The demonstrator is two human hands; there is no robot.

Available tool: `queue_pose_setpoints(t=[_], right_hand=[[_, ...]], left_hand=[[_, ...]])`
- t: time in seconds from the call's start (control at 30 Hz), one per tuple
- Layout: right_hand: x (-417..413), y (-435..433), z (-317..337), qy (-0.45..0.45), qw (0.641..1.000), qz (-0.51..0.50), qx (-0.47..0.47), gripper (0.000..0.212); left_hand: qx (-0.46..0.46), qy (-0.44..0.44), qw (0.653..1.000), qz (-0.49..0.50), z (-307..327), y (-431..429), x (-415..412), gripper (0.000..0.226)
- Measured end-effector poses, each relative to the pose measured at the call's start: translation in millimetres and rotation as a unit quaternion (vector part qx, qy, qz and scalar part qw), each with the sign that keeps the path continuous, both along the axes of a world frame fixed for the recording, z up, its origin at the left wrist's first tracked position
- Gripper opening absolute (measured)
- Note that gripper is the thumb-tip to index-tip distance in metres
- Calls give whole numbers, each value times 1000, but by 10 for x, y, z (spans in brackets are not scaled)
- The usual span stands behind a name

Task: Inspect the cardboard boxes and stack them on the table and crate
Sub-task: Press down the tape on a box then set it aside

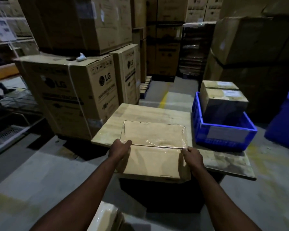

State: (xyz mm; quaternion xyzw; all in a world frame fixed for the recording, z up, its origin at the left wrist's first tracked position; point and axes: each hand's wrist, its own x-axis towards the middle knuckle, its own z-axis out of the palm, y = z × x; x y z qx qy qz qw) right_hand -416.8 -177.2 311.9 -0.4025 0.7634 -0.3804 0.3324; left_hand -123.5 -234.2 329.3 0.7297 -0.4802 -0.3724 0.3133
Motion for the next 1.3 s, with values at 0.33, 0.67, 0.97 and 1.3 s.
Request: queue_pose_setpoints(t=[0.33, 0.67, 0.97, 1.3], right_hand=[[-111, -1078, 62, 22, 1000, -6, 3, 18], [-88, -2419, 69, 11, 1000, 1, 4, 17], [-415, -3321, -259, -11, 999, -9, 40, 17], [-919, -4193, -677, -45, 994, 17, 100, 19]], left_hand=[[1, 6, 1000, -15, -41, -1202, -167, 47], [8, 22, 999, -48, -197, -2625, -64, 56], [28, 30, 997, -65, -358, -3539, -369, 61], [62, -7, 996, -59, -615, -4242, -822, 67]])
